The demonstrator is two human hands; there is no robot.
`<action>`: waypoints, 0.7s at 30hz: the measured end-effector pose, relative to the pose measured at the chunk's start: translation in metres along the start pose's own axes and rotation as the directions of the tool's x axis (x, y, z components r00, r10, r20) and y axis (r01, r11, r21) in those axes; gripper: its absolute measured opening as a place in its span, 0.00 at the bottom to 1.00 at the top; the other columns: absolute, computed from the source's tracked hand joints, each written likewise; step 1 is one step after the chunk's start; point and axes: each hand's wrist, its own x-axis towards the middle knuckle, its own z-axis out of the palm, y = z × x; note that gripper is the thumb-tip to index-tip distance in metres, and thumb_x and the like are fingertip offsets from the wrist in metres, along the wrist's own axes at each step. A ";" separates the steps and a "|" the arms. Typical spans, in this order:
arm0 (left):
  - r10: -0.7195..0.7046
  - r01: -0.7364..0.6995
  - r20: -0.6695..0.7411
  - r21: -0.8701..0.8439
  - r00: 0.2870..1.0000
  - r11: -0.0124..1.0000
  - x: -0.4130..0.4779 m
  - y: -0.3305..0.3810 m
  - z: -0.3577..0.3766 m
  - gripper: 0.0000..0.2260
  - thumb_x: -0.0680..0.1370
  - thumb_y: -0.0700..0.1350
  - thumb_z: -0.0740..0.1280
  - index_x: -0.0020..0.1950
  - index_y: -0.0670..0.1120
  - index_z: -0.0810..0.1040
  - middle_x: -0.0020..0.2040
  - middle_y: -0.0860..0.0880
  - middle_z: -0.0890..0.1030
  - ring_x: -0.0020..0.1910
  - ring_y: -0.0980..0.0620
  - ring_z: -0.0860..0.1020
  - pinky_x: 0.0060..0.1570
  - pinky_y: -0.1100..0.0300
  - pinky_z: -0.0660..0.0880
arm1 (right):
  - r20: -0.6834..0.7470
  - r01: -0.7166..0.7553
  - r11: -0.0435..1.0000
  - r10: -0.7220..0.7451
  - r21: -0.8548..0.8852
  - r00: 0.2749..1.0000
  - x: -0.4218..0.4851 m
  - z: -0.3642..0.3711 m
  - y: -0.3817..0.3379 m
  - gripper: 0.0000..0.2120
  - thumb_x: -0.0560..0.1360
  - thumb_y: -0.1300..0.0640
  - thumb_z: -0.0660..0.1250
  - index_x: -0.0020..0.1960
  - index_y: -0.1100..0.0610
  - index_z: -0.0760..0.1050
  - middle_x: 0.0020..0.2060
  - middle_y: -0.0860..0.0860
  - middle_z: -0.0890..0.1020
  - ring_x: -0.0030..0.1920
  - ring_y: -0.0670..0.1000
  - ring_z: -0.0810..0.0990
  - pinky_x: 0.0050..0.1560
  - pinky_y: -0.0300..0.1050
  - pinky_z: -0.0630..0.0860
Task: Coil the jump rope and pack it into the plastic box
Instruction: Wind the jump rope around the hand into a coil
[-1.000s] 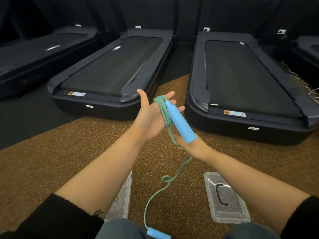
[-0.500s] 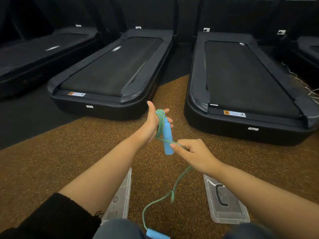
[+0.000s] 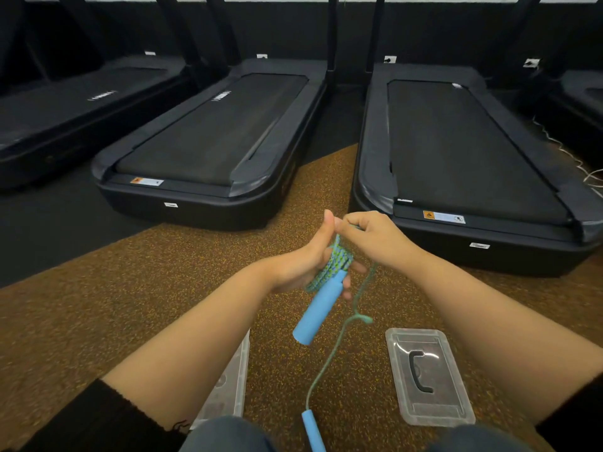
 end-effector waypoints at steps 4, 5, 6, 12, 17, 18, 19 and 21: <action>0.013 -0.011 0.100 -0.018 0.995 1.000 -0.003 0.008 0.005 0.50 0.70 0.70 0.30 0.67 0.35 0.70 0.40 0.45 0.75 0.47 0.46 0.78 0.47 0.64 0.79 | 0.062 -0.106 0.990 0.100 0.095 0.993 0.005 0.004 0.005 0.26 0.76 0.43 0.60 0.36 0.67 0.72 0.26 0.57 0.70 0.29 0.46 0.68 0.34 0.41 0.66; 0.032 -0.028 0.128 -0.035 0.991 0.999 -0.004 0.010 0.006 0.51 0.69 0.71 0.30 0.66 0.36 0.71 0.40 0.45 0.75 0.47 0.46 0.78 0.49 0.62 0.79 | 0.074 -0.134 0.981 0.125 0.142 0.989 0.004 0.004 0.004 0.24 0.76 0.45 0.60 0.31 0.63 0.69 0.23 0.52 0.69 0.26 0.44 0.67 0.31 0.38 0.65; 0.056 -0.047 0.153 -0.061 0.987 0.997 -0.005 0.011 0.007 0.51 0.67 0.72 0.30 0.65 0.38 0.72 0.40 0.46 0.75 0.48 0.46 0.78 0.51 0.61 0.78 | 0.085 -0.156 0.968 0.142 0.197 0.986 0.005 0.004 0.004 0.22 0.77 0.47 0.61 0.28 0.58 0.67 0.20 0.47 0.68 0.23 0.42 0.65 0.27 0.35 0.64; 0.219 -0.148 0.192 -0.326 0.957 0.934 -0.012 0.021 0.003 0.52 0.63 0.76 0.34 0.60 0.42 0.77 0.40 0.47 0.76 0.50 0.45 0.80 0.54 0.55 0.76 | 0.135 -0.258 0.878 0.221 0.403 0.966 0.008 0.008 0.004 0.24 0.78 0.55 0.62 0.23 0.52 0.70 0.16 0.44 0.71 0.21 0.41 0.69 0.29 0.35 0.69; 0.348 -0.243 0.088 -0.556 0.933 0.794 -0.016 0.030 -0.007 0.53 0.63 0.78 0.37 0.63 0.41 0.77 0.41 0.46 0.79 0.53 0.42 0.81 0.60 0.49 0.74 | 0.114 -0.304 0.891 0.282 0.337 0.952 -0.002 0.016 0.004 0.17 0.78 0.70 0.55 0.35 0.54 0.67 0.29 0.48 0.72 0.26 0.41 0.75 0.28 0.34 0.69; 0.359 -0.268 0.042 -0.585 0.932 0.765 -0.016 0.032 -0.009 0.53 0.63 0.78 0.38 0.64 0.40 0.75 0.42 0.46 0.79 0.54 0.41 0.81 0.62 0.48 0.72 | 0.083 -0.297 0.903 0.286 0.310 0.955 -0.003 0.020 0.003 0.16 0.78 0.69 0.54 0.35 0.54 0.66 0.30 0.48 0.70 0.29 0.45 0.74 0.31 0.34 0.67; 0.367 -0.296 -0.005 -0.603 0.930 0.741 -0.017 0.033 -0.011 0.53 0.64 0.78 0.38 0.66 0.40 0.74 0.42 0.46 0.79 0.55 0.40 0.80 0.64 0.47 0.70 | 0.066 -0.287 0.910 0.281 0.298 0.958 -0.004 0.024 0.001 0.17 0.78 0.68 0.54 0.33 0.54 0.65 0.27 0.47 0.69 0.29 0.45 0.70 0.31 0.36 0.63; 0.375 -0.344 -0.092 -0.637 0.922 0.690 -0.016 0.035 -0.016 0.53 0.64 0.78 0.39 0.67 0.40 0.71 0.42 0.47 0.80 0.56 0.39 0.79 0.66 0.46 0.68 | 0.108 -0.277 0.895 0.256 0.350 0.961 -0.009 0.030 0.002 0.17 0.77 0.65 0.58 0.31 0.54 0.64 0.21 0.45 0.69 0.24 0.42 0.66 0.29 0.37 0.61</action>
